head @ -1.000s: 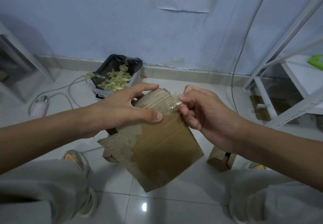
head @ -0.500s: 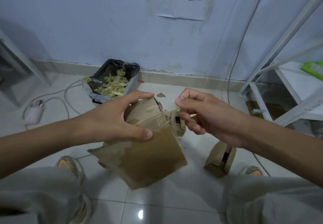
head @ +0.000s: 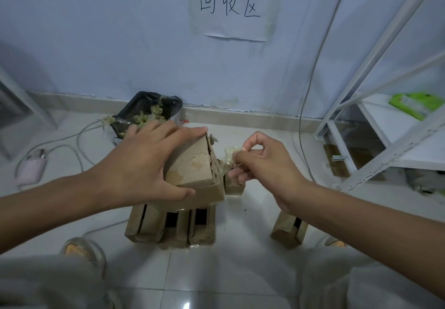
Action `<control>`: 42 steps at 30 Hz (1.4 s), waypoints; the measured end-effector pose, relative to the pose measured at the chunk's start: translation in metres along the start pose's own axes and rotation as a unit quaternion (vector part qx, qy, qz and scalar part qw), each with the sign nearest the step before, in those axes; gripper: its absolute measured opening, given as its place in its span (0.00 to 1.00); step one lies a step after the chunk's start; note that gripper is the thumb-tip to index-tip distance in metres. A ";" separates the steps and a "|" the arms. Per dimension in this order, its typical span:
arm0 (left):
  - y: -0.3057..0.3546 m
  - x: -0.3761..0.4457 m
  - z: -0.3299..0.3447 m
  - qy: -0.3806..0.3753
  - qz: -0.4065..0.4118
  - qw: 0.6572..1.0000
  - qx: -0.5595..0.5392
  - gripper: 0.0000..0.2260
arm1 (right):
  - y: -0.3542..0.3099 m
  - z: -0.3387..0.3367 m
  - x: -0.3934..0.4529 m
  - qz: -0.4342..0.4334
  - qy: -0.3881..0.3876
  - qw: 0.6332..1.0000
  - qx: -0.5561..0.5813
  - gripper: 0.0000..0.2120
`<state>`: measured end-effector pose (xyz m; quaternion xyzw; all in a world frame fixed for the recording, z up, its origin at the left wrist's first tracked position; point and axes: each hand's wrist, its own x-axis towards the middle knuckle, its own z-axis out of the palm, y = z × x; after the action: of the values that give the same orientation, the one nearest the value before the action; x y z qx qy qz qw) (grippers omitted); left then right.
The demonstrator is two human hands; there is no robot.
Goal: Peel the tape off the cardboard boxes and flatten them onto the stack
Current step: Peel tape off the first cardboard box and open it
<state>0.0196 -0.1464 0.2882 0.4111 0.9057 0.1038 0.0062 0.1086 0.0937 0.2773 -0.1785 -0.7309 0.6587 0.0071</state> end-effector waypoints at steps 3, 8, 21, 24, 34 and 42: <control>0.002 0.005 -0.004 0.024 0.002 1.000 0.020 0.48 | -0.008 0.001 0.002 -0.026 -0.014 1.000 0.009 0.18; 0.007 0.010 0.004 0.046 -0.035 0.998 0.028 0.49 | -0.001 0.000 0.010 -0.024 -0.009 0.999 0.024 0.08; 0.036 -0.048 0.159 0.003 -0.065 0.987 -0.147 0.49 | 0.164 0.000 -0.026 -0.128 0.056 0.933 -0.332 0.13; 0.039 -0.048 0.170 -0.020 -0.051 0.991 -0.123 0.48 | 0.169 0.012 -0.039 -0.130 0.012 0.932 -0.339 0.16; 0.037 -0.033 0.166 -0.011 -0.004 0.995 -0.096 0.49 | 0.162 0.000 -0.042 0.032 0.001 0.992 -0.122 0.18; 0.042 -0.029 0.165 0.004 0.047 0.995 -0.085 0.49 | 0.161 -0.010 -0.037 0.117 0.040 0.988 0.098 0.05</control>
<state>0.0863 -0.1109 0.1323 0.4511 0.8731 0.1823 0.0322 0.1859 0.1041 0.1311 -0.2870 -0.6364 0.7156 -0.0233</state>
